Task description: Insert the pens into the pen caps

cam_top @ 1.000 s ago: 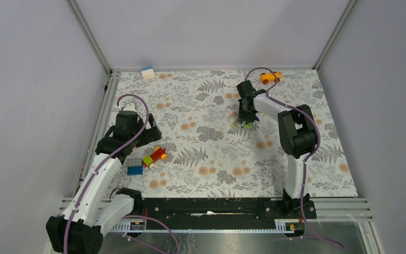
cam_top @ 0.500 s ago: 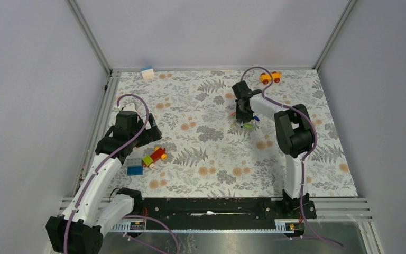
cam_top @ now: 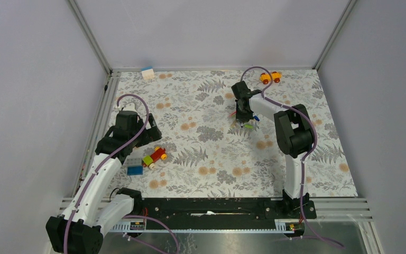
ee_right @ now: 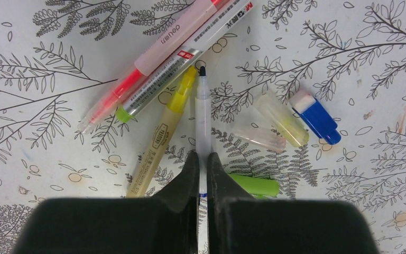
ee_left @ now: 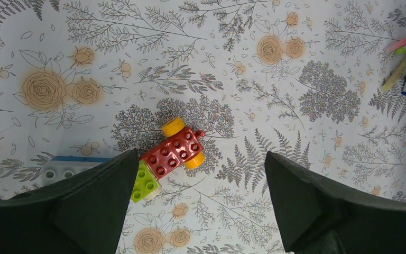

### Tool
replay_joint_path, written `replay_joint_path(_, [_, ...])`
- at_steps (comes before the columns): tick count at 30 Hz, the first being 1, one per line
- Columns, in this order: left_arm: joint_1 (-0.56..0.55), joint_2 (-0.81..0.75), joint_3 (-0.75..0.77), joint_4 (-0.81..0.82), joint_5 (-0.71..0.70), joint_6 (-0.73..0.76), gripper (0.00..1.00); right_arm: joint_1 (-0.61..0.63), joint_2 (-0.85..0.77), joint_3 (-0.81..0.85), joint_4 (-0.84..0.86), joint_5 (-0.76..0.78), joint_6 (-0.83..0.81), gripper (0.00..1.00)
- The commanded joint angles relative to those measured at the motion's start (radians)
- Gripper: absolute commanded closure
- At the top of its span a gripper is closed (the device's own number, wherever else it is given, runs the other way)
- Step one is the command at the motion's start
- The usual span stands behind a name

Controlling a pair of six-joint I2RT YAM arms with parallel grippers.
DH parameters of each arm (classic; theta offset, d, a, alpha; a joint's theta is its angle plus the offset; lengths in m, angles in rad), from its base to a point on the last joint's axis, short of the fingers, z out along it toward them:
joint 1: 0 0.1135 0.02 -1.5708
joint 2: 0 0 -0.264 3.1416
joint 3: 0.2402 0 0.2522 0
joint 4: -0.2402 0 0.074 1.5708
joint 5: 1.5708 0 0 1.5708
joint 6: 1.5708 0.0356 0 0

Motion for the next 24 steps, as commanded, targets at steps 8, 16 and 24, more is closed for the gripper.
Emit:
replay_joint_path(8, [-0.003,-0.016,0.008,0.033,-0.025,-0.004,0.01,0.007,-0.156,-0.017,-0.006,0.022,0.006,1.0])
replay_joint_path(16, [-0.002,-0.032,0.007,0.04,-0.007,0.008,0.01,0.007,-0.312,-0.13,0.079,-0.07,-0.004,1.0])
replay_joint_path(24, [-0.004,-0.056,0.013,0.07,0.062,0.048,0.01,0.008,-0.554,-0.383,0.326,-0.345,0.005,1.0])
